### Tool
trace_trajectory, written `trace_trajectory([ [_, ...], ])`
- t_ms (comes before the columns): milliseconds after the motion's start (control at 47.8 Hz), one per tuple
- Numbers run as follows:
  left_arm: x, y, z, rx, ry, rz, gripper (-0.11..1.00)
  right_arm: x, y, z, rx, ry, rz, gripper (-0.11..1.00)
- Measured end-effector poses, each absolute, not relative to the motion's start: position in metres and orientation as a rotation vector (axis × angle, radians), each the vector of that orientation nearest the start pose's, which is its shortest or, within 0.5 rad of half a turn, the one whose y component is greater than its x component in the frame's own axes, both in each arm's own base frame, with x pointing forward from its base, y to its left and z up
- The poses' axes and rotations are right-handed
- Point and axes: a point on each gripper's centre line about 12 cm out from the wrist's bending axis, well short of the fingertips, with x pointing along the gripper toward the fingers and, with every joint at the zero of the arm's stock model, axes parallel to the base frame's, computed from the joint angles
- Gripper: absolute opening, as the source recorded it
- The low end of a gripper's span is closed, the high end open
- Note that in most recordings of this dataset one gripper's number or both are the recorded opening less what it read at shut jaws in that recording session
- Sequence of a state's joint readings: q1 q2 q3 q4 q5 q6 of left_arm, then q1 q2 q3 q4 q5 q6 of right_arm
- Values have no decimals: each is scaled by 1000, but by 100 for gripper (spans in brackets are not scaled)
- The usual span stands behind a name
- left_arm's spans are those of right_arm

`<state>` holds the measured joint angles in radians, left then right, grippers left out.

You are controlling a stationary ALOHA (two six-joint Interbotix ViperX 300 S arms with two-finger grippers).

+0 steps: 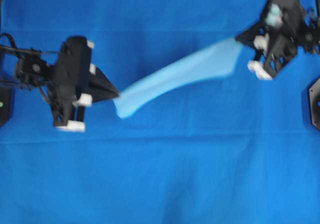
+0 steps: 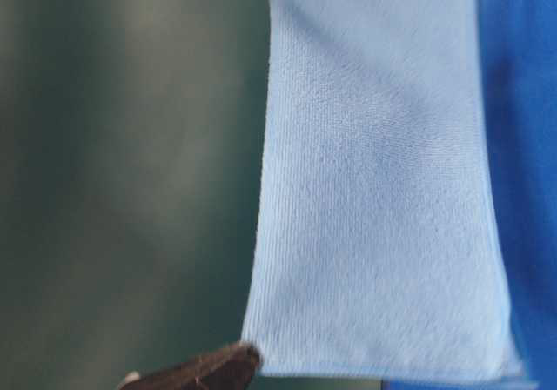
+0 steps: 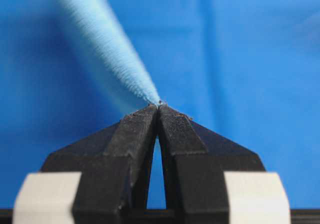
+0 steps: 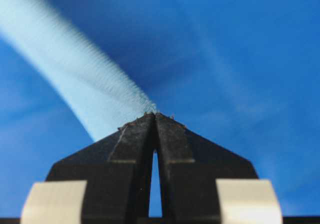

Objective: Fold the light blue towel.
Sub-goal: 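Lift the folded towel with both grippers and rotate it vertical, then lay the towel strip down lengthwise and open both grippers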

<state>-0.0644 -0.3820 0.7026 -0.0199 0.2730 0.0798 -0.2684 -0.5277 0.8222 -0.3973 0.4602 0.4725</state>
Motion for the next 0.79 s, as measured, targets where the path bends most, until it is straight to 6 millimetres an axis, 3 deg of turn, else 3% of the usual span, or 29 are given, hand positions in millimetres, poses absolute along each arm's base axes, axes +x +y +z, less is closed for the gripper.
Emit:
trace_trajectory([
  [251,366,-57,266,124,504,-175,3,292,-133,254,50,662,-503,1],
  [523,412,-78,257,219,460,-227,3,338,-157,257,-18,645,-492,1],
  [795,425,-80,250,222,470,-227,3,361,-166,257,-37,642,-487,1],
])
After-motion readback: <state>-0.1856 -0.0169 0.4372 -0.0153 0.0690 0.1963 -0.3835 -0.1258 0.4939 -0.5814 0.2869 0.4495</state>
